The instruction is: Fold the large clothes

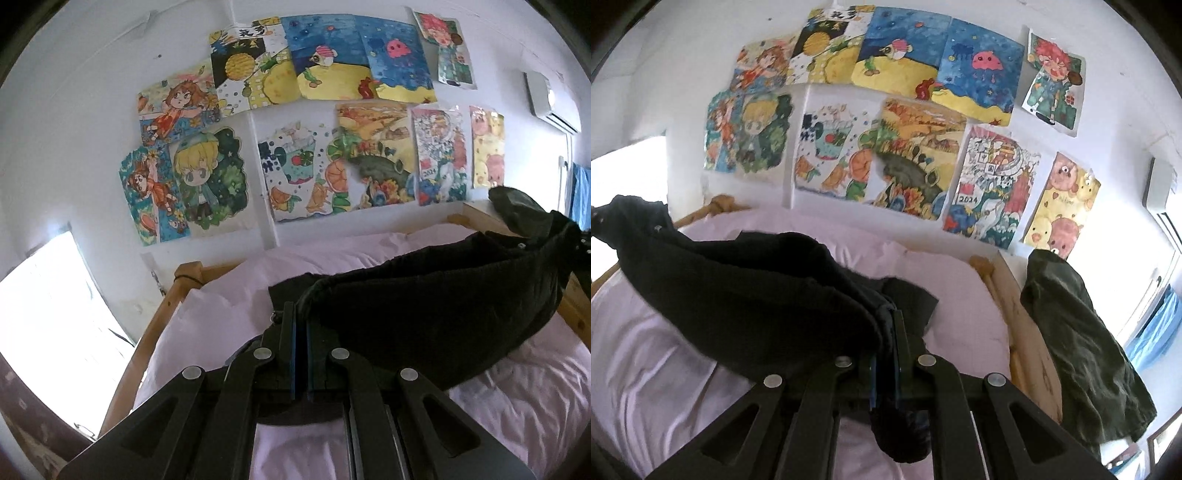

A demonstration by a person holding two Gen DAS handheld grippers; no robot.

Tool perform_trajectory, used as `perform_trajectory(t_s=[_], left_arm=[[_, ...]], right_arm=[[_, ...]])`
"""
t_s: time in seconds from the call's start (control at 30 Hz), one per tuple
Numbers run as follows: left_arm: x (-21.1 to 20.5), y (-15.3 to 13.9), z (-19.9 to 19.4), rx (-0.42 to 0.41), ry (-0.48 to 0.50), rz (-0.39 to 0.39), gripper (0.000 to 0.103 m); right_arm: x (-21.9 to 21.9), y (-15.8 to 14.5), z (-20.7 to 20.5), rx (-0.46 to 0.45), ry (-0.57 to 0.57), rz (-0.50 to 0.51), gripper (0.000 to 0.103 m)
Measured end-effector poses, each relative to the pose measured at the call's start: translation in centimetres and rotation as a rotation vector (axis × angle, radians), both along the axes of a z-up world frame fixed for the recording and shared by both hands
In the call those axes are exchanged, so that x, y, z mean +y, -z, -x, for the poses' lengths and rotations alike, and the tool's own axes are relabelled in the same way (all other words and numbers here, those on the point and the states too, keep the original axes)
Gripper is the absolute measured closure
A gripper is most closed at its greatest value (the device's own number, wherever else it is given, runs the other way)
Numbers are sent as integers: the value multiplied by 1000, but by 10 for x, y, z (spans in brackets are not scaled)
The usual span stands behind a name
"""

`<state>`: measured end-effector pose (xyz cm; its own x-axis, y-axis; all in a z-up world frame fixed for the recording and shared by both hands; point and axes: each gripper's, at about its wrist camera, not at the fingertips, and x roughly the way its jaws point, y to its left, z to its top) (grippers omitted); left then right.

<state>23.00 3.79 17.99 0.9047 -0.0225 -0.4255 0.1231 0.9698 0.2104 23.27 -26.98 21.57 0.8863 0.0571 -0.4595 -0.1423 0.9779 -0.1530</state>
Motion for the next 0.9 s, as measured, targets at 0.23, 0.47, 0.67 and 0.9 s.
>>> perform_trajectory(t_s=[0.23, 0.47, 0.67, 0.9], left_arm=[[-4, 0, -49, -19, -32, 5, 100], [-10, 7, -111, -50, -92, -5, 100], [-14, 24, -164, -63, -78, 28, 100], [-9, 56, -212, -56, -78, 60, 100]], right_arm=[[-3, 5, -54, -59, 37, -16, 97], [-8, 14, -108, -101, 64, -48, 97], [-16, 28, -146, -111, 81, -50, 97], [-18, 54, -183, -100, 78, -50, 97]])
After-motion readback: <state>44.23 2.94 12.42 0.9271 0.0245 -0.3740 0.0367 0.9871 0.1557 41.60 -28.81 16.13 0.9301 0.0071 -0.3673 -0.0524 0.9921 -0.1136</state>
